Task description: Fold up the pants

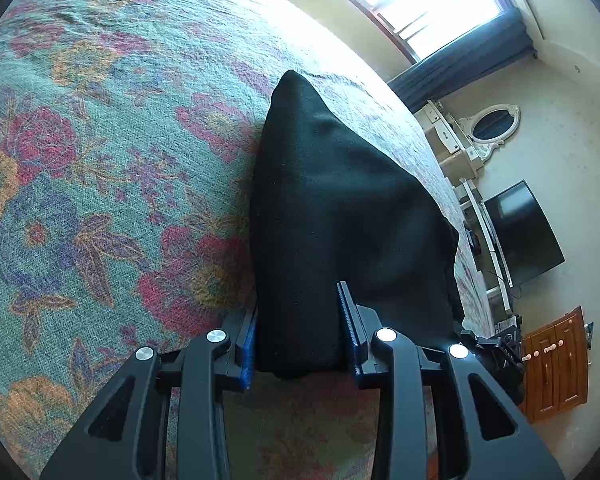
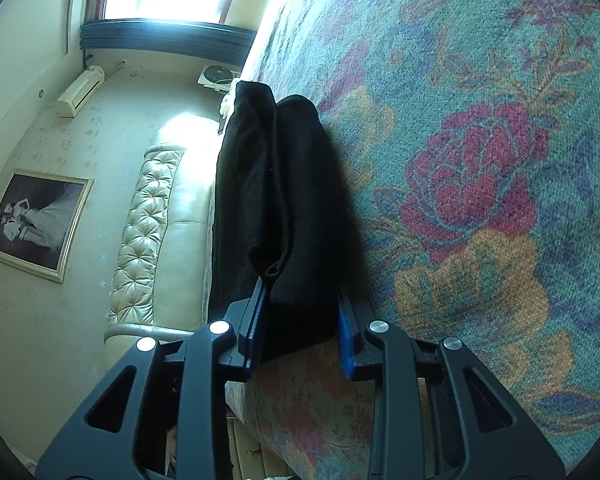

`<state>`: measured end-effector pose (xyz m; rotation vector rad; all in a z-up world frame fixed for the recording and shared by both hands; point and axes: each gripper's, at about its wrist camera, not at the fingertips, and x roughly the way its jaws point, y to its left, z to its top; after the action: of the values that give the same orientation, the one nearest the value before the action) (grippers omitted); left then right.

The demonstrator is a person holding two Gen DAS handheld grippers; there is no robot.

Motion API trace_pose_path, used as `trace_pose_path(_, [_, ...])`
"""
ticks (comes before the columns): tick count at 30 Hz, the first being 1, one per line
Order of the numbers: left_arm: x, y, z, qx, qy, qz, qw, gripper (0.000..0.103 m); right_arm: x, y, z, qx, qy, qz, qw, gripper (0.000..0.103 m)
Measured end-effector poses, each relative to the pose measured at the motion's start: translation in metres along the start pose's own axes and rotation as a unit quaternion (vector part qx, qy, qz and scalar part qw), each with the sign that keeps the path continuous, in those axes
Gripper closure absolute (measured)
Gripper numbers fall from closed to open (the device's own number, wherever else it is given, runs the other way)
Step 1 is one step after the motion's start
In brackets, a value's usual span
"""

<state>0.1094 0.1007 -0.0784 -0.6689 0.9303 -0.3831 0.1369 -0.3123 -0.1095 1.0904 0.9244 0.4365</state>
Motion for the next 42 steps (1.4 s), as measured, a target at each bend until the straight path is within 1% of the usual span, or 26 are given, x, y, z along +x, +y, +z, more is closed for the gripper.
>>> trace_pose_path(8, [-0.007,-0.002,-0.010,0.005,0.003,0.001,1.0000,0.069,-0.007,-0.007,-0.003,-0.003,0.006,0.001,1.000,0.074])
trace_pose_path(17, [-0.004,-0.001,-0.008,0.011,0.006,0.001,0.9999,0.068,-0.006,-0.011,-0.001,-0.004,0.008,0.004,1.000,0.074])
trace_pose_path(20, [-0.003,0.000,-0.008,0.011,0.007,-0.003,0.9999,0.067,-0.006,-0.010,0.000,-0.005,0.011,0.003,1.000,0.073])
trace_pose_path(23, [-0.002,0.005,-0.008,0.008,0.007,-0.002,0.9999,0.058,-0.004,-0.008,0.002,0.001,0.018,0.011,1.000,0.066])
trace_pose_path(24, [-0.002,0.006,-0.007,0.006,0.007,-0.001,1.0000,0.053,-0.005,-0.008,0.004,0.003,0.022,0.012,1.000,0.062])
trace_pose_path(25, [-0.002,0.008,-0.007,0.003,0.006,-0.002,1.0000,0.048,-0.006,-0.007,0.006,0.006,0.023,0.011,1.000,0.055])
trace_pose_path(26, [-0.003,0.010,-0.006,0.000,0.008,-0.006,0.9999,0.047,-0.009,-0.004,0.008,0.007,0.020,0.010,1.000,0.050])
trace_pose_path(27, [-0.005,0.012,-0.004,-0.002,0.012,-0.011,0.9999,0.045,-0.012,-0.001,0.012,0.004,0.015,0.009,1.000,0.040])
trace_pose_path(28, [-0.008,0.014,-0.001,-0.002,0.013,-0.013,0.9998,0.041,-0.017,0.003,0.017,-0.004,0.007,0.002,1.000,0.030])
trace_pose_path(29, [-0.012,0.016,0.002,0.002,0.008,-0.010,0.9999,0.039,-0.020,0.007,0.023,-0.016,-0.003,-0.010,1.000,0.026])
trace_pose_path(30, [-0.015,0.018,0.007,0.008,0.001,-0.004,1.0000,0.034,-0.022,0.011,0.030,-0.028,-0.010,-0.026,0.999,0.019])
trace_pose_path(32, [-0.018,0.025,0.020,0.020,-0.008,0.008,0.9997,0.032,-0.017,0.015,0.044,-0.040,-0.008,-0.053,0.998,0.016])
trace_pose_path(35, [-0.005,0.032,0.043,0.034,0.010,0.003,0.9994,0.031,0.005,0.021,0.065,-0.053,0.016,-0.065,0.996,0.013])
trace_pose_path(37, [0.008,0.029,0.058,0.050,0.019,-0.002,0.9985,0.027,0.023,0.027,0.076,-0.066,0.032,-0.068,0.995,0.011])
trace_pose_path(40, [0.032,0.018,0.079,0.079,0.031,-0.007,0.9964,0.027,0.050,0.033,0.095,-0.071,0.057,-0.045,0.995,0.011])
trace_pose_path(42, [0.049,0.010,0.092,0.092,0.036,-0.005,0.9951,0.027,0.064,0.034,0.107,-0.059,0.059,-0.026,0.996,0.011])
